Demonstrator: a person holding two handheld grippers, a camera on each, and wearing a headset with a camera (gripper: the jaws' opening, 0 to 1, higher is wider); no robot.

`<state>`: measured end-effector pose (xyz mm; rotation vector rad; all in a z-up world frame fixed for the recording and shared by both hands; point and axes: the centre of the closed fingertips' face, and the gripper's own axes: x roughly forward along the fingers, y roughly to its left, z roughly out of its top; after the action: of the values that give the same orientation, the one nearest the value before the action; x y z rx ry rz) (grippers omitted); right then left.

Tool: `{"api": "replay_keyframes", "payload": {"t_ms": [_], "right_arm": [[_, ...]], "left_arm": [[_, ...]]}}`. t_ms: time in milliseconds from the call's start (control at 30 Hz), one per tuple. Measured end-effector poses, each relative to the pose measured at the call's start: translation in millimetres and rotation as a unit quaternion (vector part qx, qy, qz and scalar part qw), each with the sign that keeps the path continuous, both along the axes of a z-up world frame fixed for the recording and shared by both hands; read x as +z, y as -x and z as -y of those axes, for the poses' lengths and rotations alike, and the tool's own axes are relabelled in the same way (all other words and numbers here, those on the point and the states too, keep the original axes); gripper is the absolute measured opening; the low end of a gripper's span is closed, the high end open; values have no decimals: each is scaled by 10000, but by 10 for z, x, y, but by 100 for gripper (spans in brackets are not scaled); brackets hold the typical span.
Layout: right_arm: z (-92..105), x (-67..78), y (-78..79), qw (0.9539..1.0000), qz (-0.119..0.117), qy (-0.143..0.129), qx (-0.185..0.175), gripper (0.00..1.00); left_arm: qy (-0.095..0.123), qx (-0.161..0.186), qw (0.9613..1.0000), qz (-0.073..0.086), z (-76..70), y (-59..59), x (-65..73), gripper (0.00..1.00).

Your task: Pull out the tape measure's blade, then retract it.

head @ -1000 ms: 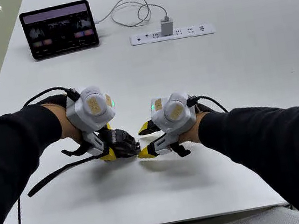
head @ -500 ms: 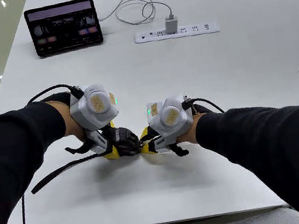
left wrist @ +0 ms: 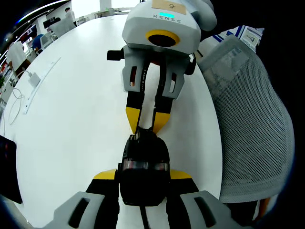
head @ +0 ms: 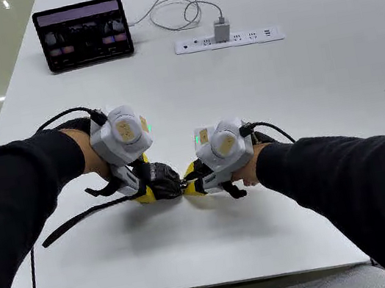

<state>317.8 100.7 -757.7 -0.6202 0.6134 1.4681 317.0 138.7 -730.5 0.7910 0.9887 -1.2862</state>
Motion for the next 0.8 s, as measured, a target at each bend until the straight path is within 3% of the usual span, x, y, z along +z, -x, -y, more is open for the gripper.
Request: {"api": "replay_keyframes", "payload": {"t_ms": [367, 667, 800], "right_arm": [[109, 1, -17, 10000, -30, 40, -25, 9], [72, -4, -6, 9998, -23, 172, 123, 12], [-12, 29, -7, 9999, -151, 26, 54, 13]], "left_arm": [[1, 13, 10000, -4, 3, -12, -12, 34], [20, 34, 10000, 6, 5, -5, -4, 34], [23, 47, 10000, 6, 8, -1, 1, 34]]}}
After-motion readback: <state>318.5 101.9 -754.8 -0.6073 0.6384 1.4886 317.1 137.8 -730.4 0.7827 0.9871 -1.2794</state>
